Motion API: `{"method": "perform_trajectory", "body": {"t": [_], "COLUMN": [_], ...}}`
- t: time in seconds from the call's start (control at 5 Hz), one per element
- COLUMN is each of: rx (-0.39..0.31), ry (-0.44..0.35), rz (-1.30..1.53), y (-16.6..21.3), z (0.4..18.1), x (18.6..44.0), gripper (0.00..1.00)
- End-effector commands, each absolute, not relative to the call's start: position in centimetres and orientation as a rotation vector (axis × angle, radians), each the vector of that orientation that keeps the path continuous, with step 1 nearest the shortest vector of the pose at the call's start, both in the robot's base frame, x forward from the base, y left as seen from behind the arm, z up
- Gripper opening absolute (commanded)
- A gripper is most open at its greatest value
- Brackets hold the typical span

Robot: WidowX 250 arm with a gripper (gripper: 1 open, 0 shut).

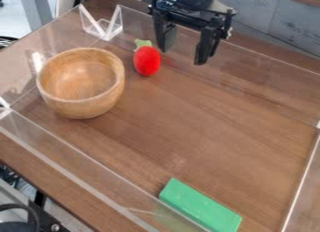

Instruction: Move the red fruit to the right

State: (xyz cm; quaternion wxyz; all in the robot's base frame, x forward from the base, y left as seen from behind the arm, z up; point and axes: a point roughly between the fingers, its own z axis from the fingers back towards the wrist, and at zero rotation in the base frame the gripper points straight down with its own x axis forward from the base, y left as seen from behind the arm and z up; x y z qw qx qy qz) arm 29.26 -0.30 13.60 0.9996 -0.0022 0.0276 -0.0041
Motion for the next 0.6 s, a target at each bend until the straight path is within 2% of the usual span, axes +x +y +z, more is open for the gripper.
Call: {"method": "perform_trajectory", "body": {"t": [0.0, 0.4], "rx": [-0.001, -0.003], "ry": [0.076, 0.049], "rz": [-0.043, -0.022], "y": [-0.4, 2.2], "z": [12.1, 12.3], "x": [29.4, 29.5], "gripper": [1.0, 1.0]}}
